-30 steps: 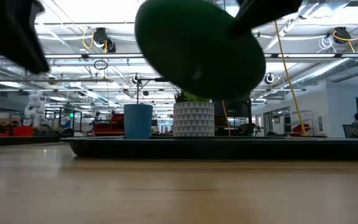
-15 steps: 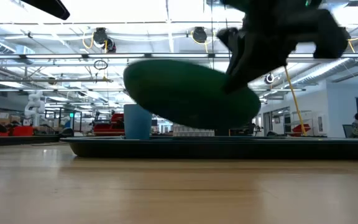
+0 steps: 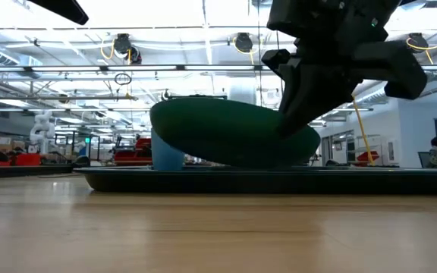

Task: Pick and place plate/cup/fork/spoon on tray
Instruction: Put the green plate to the bottom of the blue cup on the black serving tray, then put the pink fork to the right side of the green plate on the black serving tray

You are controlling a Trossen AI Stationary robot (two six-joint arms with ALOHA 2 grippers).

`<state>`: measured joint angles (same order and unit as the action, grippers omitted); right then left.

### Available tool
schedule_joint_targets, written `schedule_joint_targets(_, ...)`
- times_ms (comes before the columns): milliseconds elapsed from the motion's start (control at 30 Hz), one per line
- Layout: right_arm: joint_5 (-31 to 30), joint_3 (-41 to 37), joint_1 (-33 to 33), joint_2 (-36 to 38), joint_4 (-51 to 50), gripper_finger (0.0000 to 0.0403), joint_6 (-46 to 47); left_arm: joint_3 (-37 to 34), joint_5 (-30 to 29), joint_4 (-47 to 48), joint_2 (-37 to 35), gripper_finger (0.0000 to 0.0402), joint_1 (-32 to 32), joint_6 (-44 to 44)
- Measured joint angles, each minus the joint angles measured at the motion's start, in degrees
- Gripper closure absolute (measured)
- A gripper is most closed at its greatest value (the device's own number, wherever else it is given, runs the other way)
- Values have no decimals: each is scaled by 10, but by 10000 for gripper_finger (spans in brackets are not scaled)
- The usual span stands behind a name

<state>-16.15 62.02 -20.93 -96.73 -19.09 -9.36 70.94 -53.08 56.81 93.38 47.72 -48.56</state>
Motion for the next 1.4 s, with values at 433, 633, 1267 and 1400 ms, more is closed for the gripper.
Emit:
schedule_joint_targets(433, 14, 0, 18, 0, -43, 394, -1, 0, -1, -19, 0, 291, 0, 3)
schedule_joint_targets(633, 13, 0, 25, 0, -49, 379, -2, 0, -1, -24, 0, 291, 0, 5)
schedule_joint_targets(1267, 9, 0, 37, 0, -18, 343, -12, 0, -1, -75, 0, 291, -1, 62)
schedule_joint_targets(1400, -2, 0, 43, 0, -17, 335, -16, 0, 0, -75, 0, 291, -1, 58)
